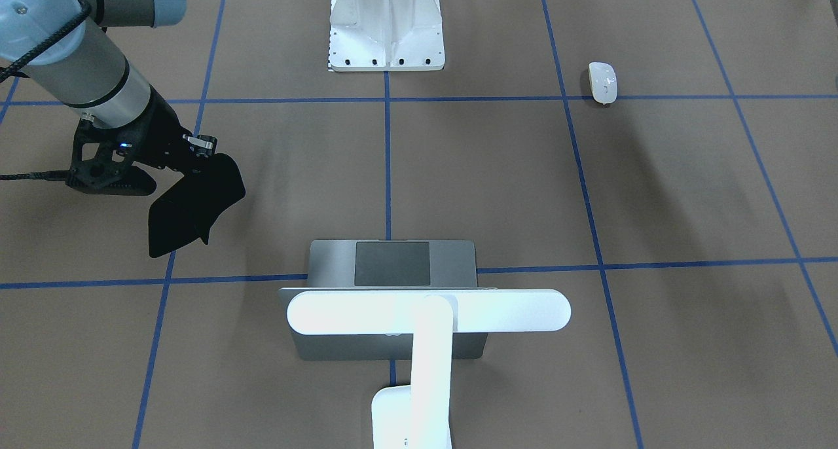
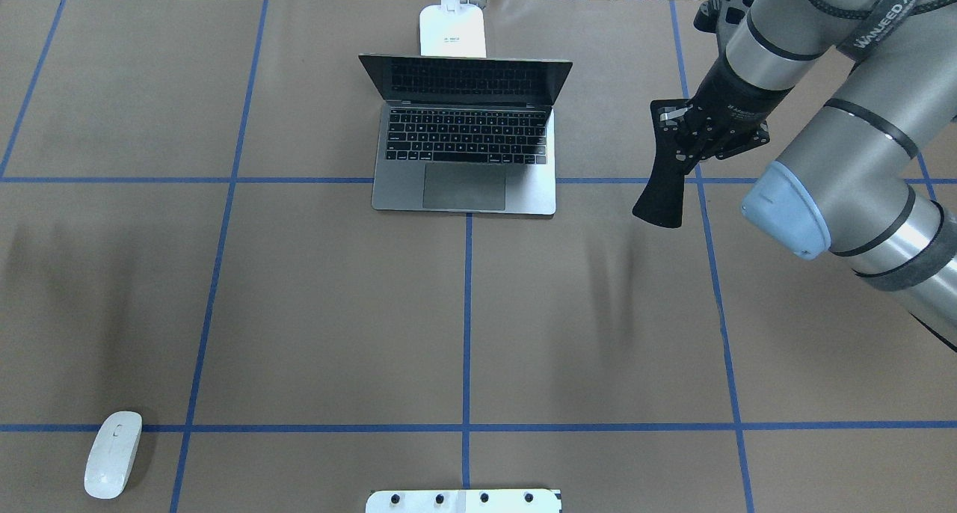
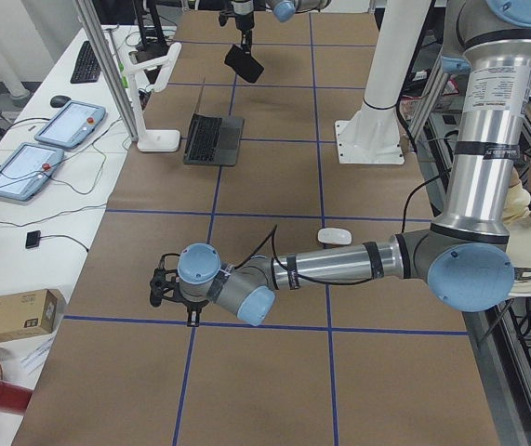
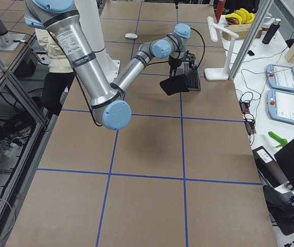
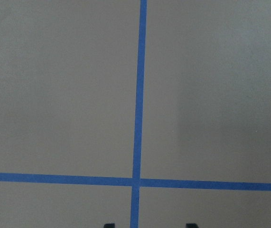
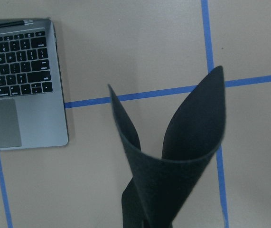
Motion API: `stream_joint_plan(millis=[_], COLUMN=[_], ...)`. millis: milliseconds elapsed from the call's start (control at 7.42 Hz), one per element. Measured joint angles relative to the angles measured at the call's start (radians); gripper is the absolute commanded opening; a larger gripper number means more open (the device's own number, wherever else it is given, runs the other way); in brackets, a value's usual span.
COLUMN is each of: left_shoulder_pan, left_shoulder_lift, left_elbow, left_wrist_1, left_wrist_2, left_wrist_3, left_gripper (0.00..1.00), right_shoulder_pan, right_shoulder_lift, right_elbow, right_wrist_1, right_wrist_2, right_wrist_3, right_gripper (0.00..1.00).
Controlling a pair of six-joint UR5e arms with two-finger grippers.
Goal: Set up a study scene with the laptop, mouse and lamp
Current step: 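Lay the mouse pad beside the laptop and open the right gripper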
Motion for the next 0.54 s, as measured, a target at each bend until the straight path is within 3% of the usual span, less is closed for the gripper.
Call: stream_joint_plan(millis=[539], left_shoulder_pan=[-0.001], left_shoulder_lift=[0.0], left_elbow=[-0.001], left_wrist_1=[0.001], left_wrist_2=[0.0], left_wrist_3=[0.0], left_gripper=[0.59], right_shoulder_pan=[-0.018], right_shoulder_lift=[0.005], right_elbow=[-0.018], right_wrist_1=[0.001], right_wrist_2=[-0.047], right_wrist_3=[0.0], right_gripper=[1.0])
